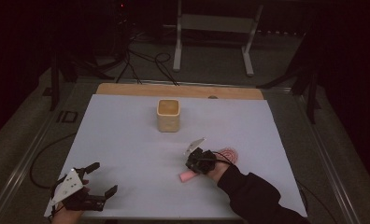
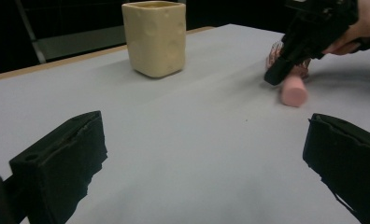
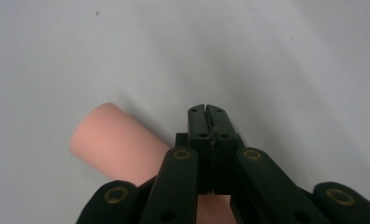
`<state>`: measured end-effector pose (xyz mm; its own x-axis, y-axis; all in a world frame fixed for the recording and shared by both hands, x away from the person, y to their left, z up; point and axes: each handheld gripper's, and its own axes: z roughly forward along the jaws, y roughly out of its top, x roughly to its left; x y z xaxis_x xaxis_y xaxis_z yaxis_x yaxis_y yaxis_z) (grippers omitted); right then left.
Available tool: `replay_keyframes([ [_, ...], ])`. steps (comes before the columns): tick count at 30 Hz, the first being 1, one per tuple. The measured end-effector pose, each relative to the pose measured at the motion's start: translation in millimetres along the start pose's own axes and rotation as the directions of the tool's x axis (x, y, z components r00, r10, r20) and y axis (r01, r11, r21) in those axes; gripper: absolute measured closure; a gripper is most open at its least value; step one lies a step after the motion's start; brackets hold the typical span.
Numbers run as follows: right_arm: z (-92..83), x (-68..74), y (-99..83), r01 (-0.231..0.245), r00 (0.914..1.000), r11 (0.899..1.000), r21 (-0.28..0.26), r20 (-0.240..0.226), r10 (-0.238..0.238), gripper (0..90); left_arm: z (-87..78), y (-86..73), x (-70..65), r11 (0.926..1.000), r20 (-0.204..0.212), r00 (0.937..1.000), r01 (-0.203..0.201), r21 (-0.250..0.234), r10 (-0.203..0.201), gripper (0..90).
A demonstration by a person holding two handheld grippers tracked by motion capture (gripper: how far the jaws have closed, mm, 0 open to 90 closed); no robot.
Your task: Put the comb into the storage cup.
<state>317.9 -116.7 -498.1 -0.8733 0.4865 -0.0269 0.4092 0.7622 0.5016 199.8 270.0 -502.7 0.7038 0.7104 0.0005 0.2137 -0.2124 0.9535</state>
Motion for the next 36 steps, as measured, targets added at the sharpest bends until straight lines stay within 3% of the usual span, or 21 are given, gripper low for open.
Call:
replay_keyframes([
  [22,-35.7,15.3,-53.8,-0.014,0.9997,1.0,0.006,-0.021,0.014,90.0,1.0,-0.2,-0.4,1.0,-0.002,1.0,-0.003,0.008,0.003,0.0],
  [36,-68.8,14.3,-99.8,-0.036,0.9991,0.995,0.089,0.024,0.034,90.0,0.7,-0.2,-0.5,1.0,-0.006,1.0,0.0,0.006,0.0,0.0],
])
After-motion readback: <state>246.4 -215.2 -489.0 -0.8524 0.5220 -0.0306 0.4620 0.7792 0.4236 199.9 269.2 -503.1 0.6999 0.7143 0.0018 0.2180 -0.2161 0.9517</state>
